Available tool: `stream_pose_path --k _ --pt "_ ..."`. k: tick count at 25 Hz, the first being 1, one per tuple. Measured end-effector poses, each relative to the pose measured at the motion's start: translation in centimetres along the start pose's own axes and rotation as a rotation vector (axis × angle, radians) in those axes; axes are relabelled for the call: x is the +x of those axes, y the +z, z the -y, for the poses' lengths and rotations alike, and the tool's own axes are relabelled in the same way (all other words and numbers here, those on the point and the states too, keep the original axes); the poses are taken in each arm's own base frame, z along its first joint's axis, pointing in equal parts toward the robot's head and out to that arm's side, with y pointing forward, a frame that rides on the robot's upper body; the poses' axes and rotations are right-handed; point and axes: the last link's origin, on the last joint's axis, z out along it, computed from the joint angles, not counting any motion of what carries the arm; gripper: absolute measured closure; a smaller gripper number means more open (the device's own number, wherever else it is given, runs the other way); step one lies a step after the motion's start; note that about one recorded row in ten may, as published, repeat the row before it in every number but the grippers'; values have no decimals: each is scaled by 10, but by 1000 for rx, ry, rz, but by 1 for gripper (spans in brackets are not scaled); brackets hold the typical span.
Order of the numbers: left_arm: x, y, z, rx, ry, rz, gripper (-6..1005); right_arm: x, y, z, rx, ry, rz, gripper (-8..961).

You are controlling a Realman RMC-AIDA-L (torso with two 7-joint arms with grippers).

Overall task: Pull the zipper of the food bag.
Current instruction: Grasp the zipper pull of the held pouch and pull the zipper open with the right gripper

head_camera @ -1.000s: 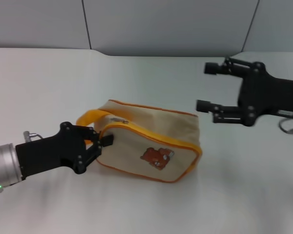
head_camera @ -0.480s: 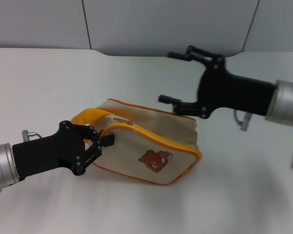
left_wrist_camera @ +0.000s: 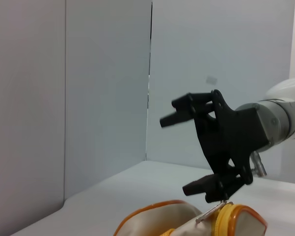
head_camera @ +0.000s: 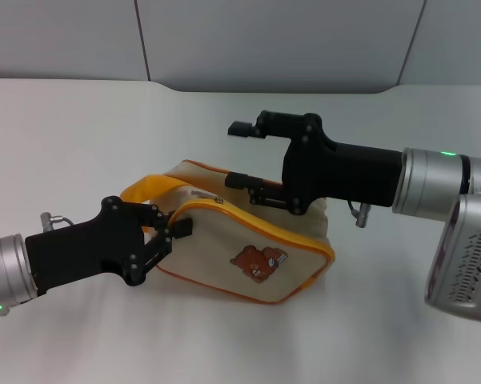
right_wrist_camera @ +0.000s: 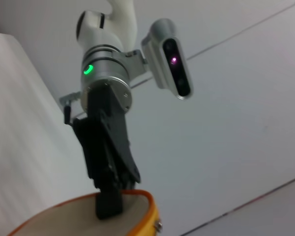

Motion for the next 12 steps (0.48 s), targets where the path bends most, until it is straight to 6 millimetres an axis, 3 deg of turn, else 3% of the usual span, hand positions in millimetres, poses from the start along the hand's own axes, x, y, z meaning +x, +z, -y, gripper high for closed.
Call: stream_pose_path --k 7,12 --pt "1 3 0 -11 -1 -2 928 -2 5 -2 -27 -45 21 396" --pt "2 3 0 -12 0 -5 928 -3 10 -5 -61 -61 26 396"
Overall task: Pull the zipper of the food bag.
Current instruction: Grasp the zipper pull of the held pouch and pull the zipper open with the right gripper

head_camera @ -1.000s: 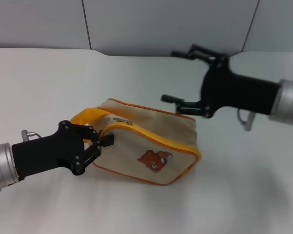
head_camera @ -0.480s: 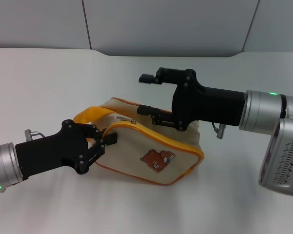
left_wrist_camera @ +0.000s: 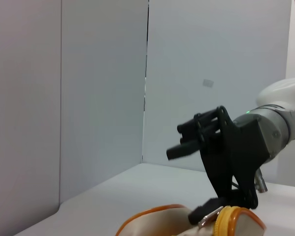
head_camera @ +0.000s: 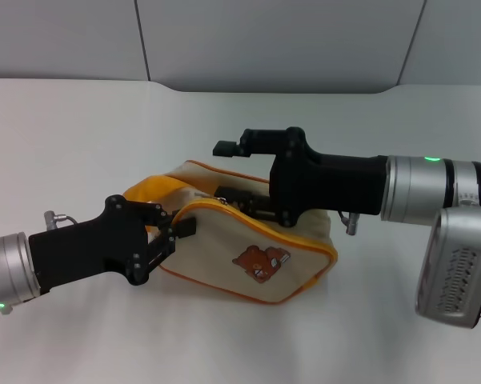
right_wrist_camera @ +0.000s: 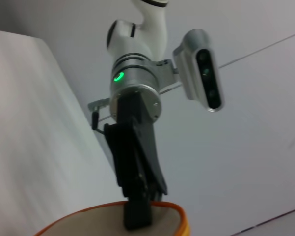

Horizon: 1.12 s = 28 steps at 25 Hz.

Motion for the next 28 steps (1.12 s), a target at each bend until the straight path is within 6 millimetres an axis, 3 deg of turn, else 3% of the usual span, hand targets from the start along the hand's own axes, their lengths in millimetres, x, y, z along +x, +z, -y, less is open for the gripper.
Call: stream_pose_path --k 19,28 --pt "6 -2 7 9 18 -5 931 -7 4 -8 16 -37 24 405" --pt "5 0 5 5 21 -7 930 -8 8 -10 3 -31 33 587"
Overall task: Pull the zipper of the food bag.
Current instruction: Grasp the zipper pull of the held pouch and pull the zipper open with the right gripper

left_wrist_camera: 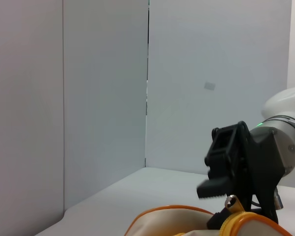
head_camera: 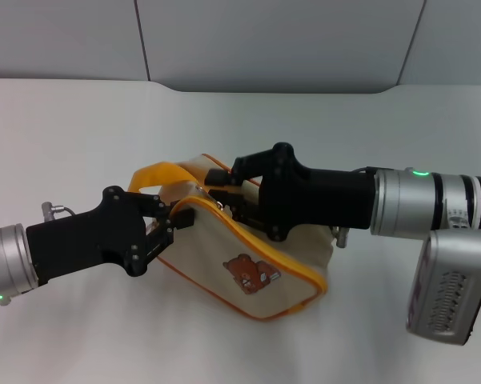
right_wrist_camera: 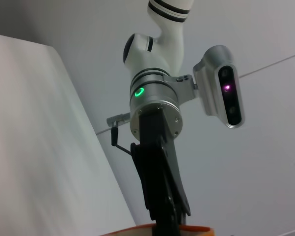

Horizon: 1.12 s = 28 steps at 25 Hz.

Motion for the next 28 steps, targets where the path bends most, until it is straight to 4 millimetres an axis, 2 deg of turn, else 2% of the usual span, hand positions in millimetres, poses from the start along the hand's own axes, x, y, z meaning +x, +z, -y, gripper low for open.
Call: stream_pose_path --k 5,11,16,22,27,28 --pt "0 1 0 2 2 2 930 1 4 -5 -50 -14 -5 716" --pt "-2 -3 0 12 -4 5 931 4 1 -5 -41 18 -24 929" --pt "-3 -4 -1 13 -10 5 931 4 -1 -6 -36 34 -30 911" --pt "-3 -5 0 19 -13 10 931 3 -2 -4 -12 32 -30 742" --pt "-3 -6 0 18 -16 8 931 1 -1 -5 -28 27 -16 510" --pt "-3 -6 0 18 -16 8 931 1 0 -6 -37 25 -10 498"
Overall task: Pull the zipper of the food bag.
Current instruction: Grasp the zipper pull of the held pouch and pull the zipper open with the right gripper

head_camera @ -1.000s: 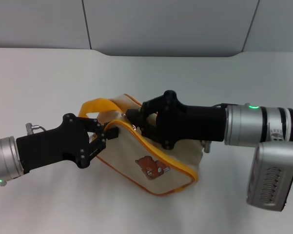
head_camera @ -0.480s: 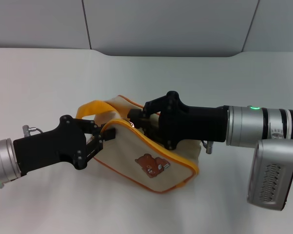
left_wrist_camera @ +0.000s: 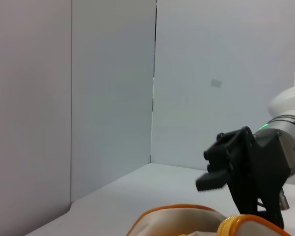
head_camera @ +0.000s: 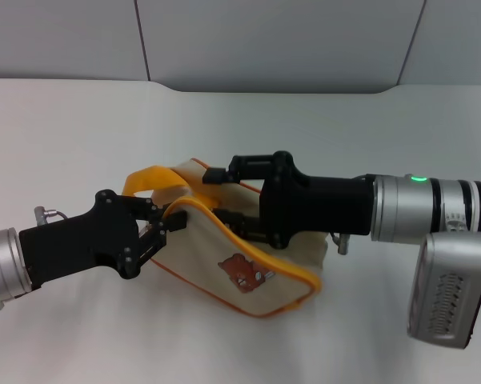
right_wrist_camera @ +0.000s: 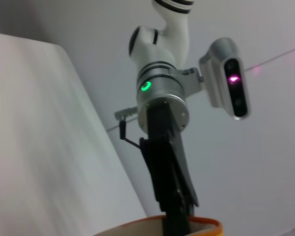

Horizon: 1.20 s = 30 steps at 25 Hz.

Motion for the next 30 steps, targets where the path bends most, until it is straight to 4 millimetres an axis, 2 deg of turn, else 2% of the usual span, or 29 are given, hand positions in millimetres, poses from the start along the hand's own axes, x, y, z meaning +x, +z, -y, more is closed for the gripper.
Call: stream_pose_path --k 9,13,23,30 --pt "0 -1 0 -2 1 -2 930 -3 1 -3 -12 16 18 393" --pt "1 0 0 -3 2 -2 930 -3 2 -4 -17 16 18 410" --pt "0 1 -1 -6 -2 -6 930 0 7 -8 -77 22 3 859" --pt "0 0 -2 5 -7 -15 930 0 7 -7 -81 28 6 952"
